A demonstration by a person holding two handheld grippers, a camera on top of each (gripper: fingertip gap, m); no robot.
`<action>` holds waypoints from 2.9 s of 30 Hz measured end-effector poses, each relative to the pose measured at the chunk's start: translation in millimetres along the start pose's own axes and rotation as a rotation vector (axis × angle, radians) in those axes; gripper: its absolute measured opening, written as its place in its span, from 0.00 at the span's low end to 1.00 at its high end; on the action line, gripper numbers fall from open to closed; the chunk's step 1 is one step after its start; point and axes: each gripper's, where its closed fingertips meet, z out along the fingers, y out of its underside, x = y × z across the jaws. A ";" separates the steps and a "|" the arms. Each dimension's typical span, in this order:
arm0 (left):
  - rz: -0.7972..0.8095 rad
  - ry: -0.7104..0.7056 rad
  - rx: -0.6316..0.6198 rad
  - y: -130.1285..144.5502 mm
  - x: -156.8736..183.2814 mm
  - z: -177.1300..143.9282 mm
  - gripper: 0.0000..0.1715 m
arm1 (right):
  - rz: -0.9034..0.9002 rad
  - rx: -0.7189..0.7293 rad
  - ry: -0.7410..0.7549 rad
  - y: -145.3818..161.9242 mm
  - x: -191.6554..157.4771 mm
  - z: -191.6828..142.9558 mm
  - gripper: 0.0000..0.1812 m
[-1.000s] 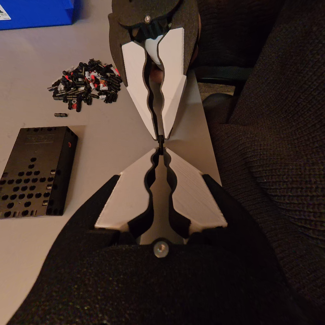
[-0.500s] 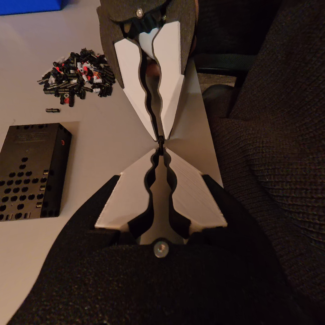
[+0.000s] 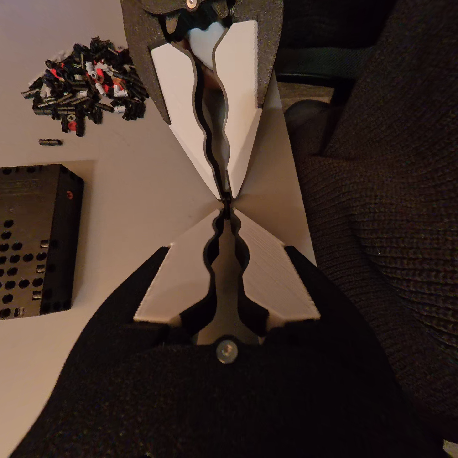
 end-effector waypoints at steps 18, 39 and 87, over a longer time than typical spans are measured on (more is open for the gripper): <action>-0.015 -0.004 -0.020 2.6 -2.1 2.0 0.02 | 0.010 -0.005 0.013 0.6 2.6 0.6 0.04; -0.022 -0.002 -0.036 4.5 -2.7 3.8 0.01 | 0.005 -0.005 0.024 0.5 3.4 0.7 0.04; 0.012 -0.002 -0.037 2.5 -1.9 6.2 0.01 | 0.000 -0.023 0.027 0.2 2.6 3.5 0.03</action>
